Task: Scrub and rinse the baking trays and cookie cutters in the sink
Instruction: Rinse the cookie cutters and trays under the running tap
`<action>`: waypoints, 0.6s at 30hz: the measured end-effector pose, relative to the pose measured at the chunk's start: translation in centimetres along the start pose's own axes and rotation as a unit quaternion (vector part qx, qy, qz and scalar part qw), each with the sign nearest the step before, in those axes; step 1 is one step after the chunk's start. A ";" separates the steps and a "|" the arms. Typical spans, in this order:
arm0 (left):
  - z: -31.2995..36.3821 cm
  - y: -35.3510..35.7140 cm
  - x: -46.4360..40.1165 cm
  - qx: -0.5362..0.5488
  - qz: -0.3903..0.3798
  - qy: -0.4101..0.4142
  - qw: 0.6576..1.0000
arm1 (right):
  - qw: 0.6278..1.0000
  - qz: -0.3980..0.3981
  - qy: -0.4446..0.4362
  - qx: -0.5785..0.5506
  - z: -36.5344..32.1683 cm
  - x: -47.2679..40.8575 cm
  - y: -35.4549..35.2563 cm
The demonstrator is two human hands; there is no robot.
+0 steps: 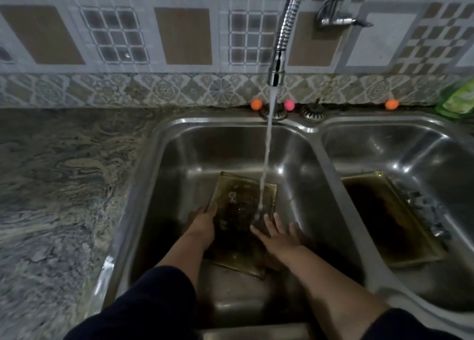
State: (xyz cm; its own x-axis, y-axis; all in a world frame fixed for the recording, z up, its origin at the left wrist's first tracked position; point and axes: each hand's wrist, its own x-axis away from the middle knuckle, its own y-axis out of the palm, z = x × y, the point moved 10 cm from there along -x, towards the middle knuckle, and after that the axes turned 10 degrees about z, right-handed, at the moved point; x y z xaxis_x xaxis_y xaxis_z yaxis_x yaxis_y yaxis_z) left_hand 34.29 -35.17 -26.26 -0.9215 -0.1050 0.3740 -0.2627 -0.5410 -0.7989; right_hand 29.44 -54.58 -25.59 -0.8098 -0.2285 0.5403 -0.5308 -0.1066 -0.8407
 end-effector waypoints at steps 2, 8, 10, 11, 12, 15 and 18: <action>-3.2 1.9 -4.1 0.054 0.032 -0.021 0.998 | 1.000 0.008 -0.002 0.003 0.1 -0.1 -0.1; 1.3 -3.8 1.4 0.027 0.082 -0.018 0.996 | 0.999 0.030 -0.001 -0.023 0.4 -0.3 -0.3; 1.7 -4.4 2.1 0.015 0.082 -0.017 0.996 | 0.999 0.036 -0.001 -0.027 0.4 -0.2 -0.5; 2.2 -4.7 2.2 0.002 0.085 0.003 0.996 | 0.999 0.038 -0.002 -0.032 0.4 0.0 -0.7; 2.3 -4.6 2.4 -0.007 0.063 0.019 0.998 | 0.998 0.037 -0.004 -0.041 0.4 0.2 -0.9; 2.1 -3.4 2.9 0.081 -0.022 0.031 0.996 | 0.998 0.031 -0.006 -0.061 0.7 0.8 -1.3; 2.0 -2.7 3.7 0.150 -0.055 0.020 0.987 | 0.997 0.020 -0.010 -0.074 0.8 1.0 -1.0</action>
State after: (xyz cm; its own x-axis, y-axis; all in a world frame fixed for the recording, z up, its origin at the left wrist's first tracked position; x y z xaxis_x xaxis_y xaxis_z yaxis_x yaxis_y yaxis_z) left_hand 32.16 -35.76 -21.84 -0.9041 -0.0025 0.4274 -0.2709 -0.7702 -0.5775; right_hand 29.34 -55.53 -24.27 -0.8272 -0.2488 0.5039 -0.5299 0.0467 -0.8468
